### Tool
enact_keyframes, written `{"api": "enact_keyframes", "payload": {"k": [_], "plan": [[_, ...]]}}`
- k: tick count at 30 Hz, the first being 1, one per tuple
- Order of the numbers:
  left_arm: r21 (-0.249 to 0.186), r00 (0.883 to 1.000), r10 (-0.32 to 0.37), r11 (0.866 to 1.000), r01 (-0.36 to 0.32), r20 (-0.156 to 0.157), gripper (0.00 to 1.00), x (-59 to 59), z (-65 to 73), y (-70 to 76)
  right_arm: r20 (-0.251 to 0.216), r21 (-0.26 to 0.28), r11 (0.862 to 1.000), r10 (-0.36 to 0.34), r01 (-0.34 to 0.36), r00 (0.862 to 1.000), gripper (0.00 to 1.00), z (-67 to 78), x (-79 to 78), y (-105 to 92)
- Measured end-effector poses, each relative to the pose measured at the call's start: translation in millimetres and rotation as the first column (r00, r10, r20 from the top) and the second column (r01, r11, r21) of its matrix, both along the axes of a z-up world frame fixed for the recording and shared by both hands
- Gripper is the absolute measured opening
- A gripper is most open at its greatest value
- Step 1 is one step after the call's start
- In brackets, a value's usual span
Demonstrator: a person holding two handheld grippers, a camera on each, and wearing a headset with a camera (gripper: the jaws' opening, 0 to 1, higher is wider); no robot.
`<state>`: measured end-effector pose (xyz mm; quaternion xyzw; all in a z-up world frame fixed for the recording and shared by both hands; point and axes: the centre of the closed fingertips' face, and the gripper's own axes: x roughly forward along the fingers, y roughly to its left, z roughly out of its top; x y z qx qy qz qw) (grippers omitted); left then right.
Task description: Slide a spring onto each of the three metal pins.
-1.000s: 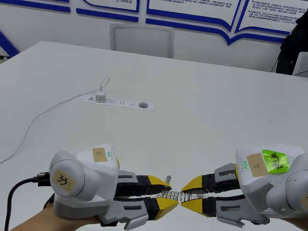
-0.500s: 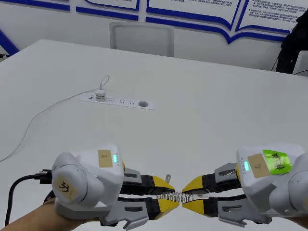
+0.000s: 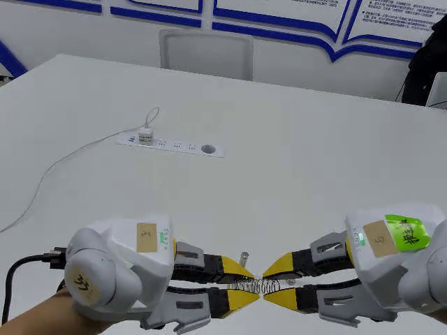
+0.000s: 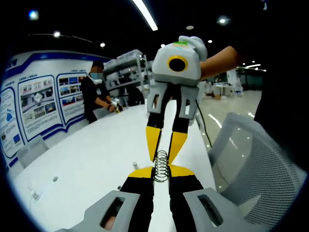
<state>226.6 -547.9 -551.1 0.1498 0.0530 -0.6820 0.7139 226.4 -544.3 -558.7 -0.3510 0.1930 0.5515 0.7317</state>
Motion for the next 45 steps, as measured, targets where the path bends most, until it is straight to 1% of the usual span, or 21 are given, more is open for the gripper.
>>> {"api": "enact_keyframes", "payload": {"k": [2, 7, 8, 10, 11, 12, 13, 17, 18, 23, 25, 26, 30, 33, 38, 40, 42, 45], "plan": [[0.008, 1.000, -0.006, 1.000, 0.006, -0.009, 0.09, -1.3, -0.4, 0.5, -0.010, -0.003, 1.000, 0.005, -0.005, 1.000, 0.12, -1.3, -0.5, 0.7], [0.016, 1.000, -0.006, 1.000, 0.006, -0.009, 0.09, -2.3, -2.3, 2.0, -0.027, -0.009, 1.000, 0.008, -0.008, 1.000, 0.12, -5.1, -0.6, 1.8], [0.018, 1.000, -0.009, 1.000, 0.009, -0.012, 0.09, -3.6, -3.0, 2.4, -0.048, -0.008, 1.000, 0.006, -0.006, 0.999, 0.12, -6.9, -2.1, 1.8], [0.021, 1.000, -0.009, 1.000, 0.009, -0.009, 0.09, -4.2, -3.6, 3.0, -0.052, -0.010, 1.000, 0.010, -0.010, 0.999, 0.12, -7.5, -2.5, 2.4], [0.023, 1.000, -0.011, 1.000, 0.011, -0.012, 0.09, -5.1, -4.0, 3.2, -0.064, -0.014, 1.000, 0.011, -0.012, 0.998, 0.12, -9.1, -3.5, 2.5], [0.010, 1.000, -0.015, 1.000, 0.015, -0.020, 0.09, -6.6, -2.1, 2.8, -0.065, -0.027, 1.000, 0.005, -0.007, 0.998, 0.12, -11.0, -2.7, 1.3], [0.002, 1.000, -0.011, 1.000, 0.011, -0.026, 0.09, -6.6, -0.8, 2.8, -0.056, -0.030, 1.000, 0.008, -0.010, 0.998, 0.13, -11.5, -2.2, 1.1], [-0.001, 1.000, -0.008, 1.000, 0.008, -0.022, 0.10, -5.9, -0.2, 3.2, -0.058, -0.011, 1.000, -0.002, 0.001, 0.998, 0.12, -11.1, -2.1, 1.3], [-0.002, 1.000, -0.010, 1.000, 0.010, -0.023, 0.10, -6.2, -0.4, 3.3, -0.065, -0.006, 1.000, -0.004, 0.004, 0.998, 0.12, -11.1, -3.0, 1.7], [0.008, 1.000, -0.014, 1.000, 0.014, -0.001, 0.10, -5.9, -2.9, 4.5, -0.069, 0.005, 1.000, -0.009, 0.009, 0.998, 0.11, -7.3, -2.9, 2.4], [0.012, 1.000, -0.015, 1.000, 0.015, 0.001, 0.10, -5.6, -3.1, 5.0, -0.076, 0.016, 1.000, -0.010, 0.012, 0.997, 0.11, -4.5, -2.9, 3.2], [0.018, 1.000, -0.017, 1.000, 0.017, 0.012, 0.10, -5.2, -3.2, 5.5, -0.077, 0.022, 1.000, -0.010, 0.012, 0.997, 0.11, -2.7, -2.8, 3.5], [0.027, 0.999, -0.021, 0.999, 0.020, 0.033, 0.10, -4.9, -2.5, 6.4, -0.091, 0.050, 0.999, -0.010, 0.015, 0.996, 0.11, 3.4, -2.8, 6.0], [0.035, 0.999, -0.023, 0.999, 0.022, 0.041, 0.10, -4.5, -3.6, 7.0, -0.102, 0.074, 0.997, -0.006, 0.014, 0.995, 0.11, 7.5, -4.0, 8.6], [0.032, 0.999, -0.011, 0.999, 0.010, 0.030, 0.10, -3.4, -6.7, 7.6, -0.115, 0.092, 0.996, -0.001, 0.012, 0.993, 0.11, 10.7, -5.7, 13.0], [0.027, 1.000, -0.002, 1.000, 0.001, 0.023, 0.09, -2.6, -7.7, 7.9, -0.125, 0.118, 0.993, 0.001, 0.014, 0.992, 0.11, 14.3, -7.1, 16.3], [0.027, 1.000, 0.005, 1.000, -0.006, 0.021, 0.09, -2.4, -8.5, 8.1, -0.139, 0.161, 0.987, 0.002, 0.021, 0.990, 0.11, 20.3, -8.8, 21.5], [0.022, 1.000, 0.013, 1.000, -0.013, 0.014, 0.09, -2.6, -8.5, 7.3, -0.140, 0.184, 0.983, 0.001, 0.025, 0.990, 0.11, 24.2, -8.7, 25.3]]}}
